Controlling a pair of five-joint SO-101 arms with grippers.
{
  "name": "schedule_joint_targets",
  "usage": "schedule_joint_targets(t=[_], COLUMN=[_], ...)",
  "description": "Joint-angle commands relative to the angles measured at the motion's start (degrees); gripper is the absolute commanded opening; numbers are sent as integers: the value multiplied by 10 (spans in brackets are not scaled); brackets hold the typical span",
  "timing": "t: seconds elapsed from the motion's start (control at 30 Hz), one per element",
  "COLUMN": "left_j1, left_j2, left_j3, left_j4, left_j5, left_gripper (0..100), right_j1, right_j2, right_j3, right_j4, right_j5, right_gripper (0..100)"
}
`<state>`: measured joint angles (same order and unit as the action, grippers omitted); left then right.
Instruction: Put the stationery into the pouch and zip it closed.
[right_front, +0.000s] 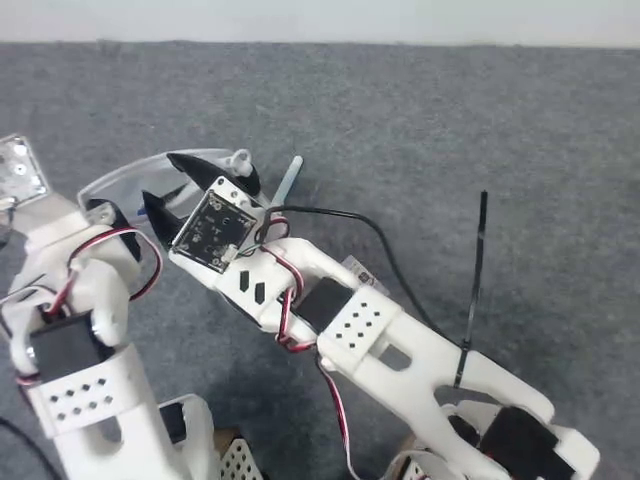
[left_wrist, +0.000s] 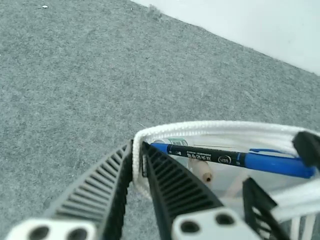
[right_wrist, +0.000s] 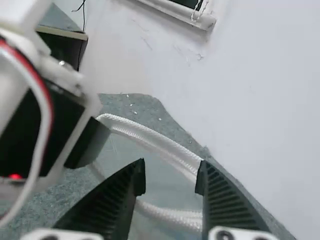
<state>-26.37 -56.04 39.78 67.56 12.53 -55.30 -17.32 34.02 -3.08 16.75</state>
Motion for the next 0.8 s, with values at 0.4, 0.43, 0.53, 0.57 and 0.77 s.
schedule_joint_targets(t=[0.4,0.43,0.53,0.57,0.77], left_j1=[-27,-39,-65,-71,-113], left_j2=[9,9,9,9,9], left_j3=[15,14,11,11,0], left_j4=[-4,-4,-5,-6,-12], left_j5=[-2,-2,-2,-2,6], left_gripper=[12,12,12,12,12], right_j1=[82,88,108,114,148], right_j2=[-96,-95,-90,-90,-89], right_j3=[-171,-185,-229,-241,-295], right_j4=[250,269,323,337,395], right_j5=[-26,-43,-75,-82,-86], right_gripper=[156,156,156,156,156])
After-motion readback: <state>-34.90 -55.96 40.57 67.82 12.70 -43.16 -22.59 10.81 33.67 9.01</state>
